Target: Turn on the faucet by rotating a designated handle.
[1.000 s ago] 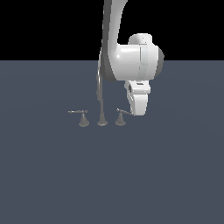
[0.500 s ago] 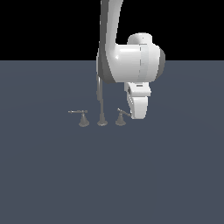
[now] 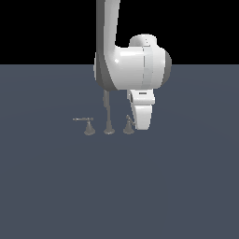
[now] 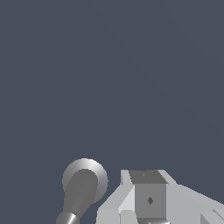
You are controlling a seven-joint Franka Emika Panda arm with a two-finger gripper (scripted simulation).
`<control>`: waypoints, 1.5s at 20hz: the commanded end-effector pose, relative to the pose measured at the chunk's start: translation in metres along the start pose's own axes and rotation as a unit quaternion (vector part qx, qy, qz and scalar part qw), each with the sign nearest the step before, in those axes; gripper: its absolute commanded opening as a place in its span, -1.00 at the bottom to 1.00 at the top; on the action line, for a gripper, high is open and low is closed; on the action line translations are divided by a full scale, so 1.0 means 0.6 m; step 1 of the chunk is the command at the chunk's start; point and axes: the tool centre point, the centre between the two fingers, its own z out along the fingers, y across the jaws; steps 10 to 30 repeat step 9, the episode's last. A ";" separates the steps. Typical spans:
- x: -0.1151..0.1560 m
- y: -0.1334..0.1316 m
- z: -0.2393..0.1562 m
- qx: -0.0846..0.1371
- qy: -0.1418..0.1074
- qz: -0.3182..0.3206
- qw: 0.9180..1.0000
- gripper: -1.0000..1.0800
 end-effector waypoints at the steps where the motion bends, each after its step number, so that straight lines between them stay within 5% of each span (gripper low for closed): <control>1: -0.019 -0.003 0.002 -0.002 -0.001 -0.003 1.000 -1.00; 8: -0.106 -0.014 0.005 -0.005 -0.007 -0.016 1.000 -1.00; 30: -0.106 -0.014 0.005 -0.005 -0.007 -0.016 1.000 -1.00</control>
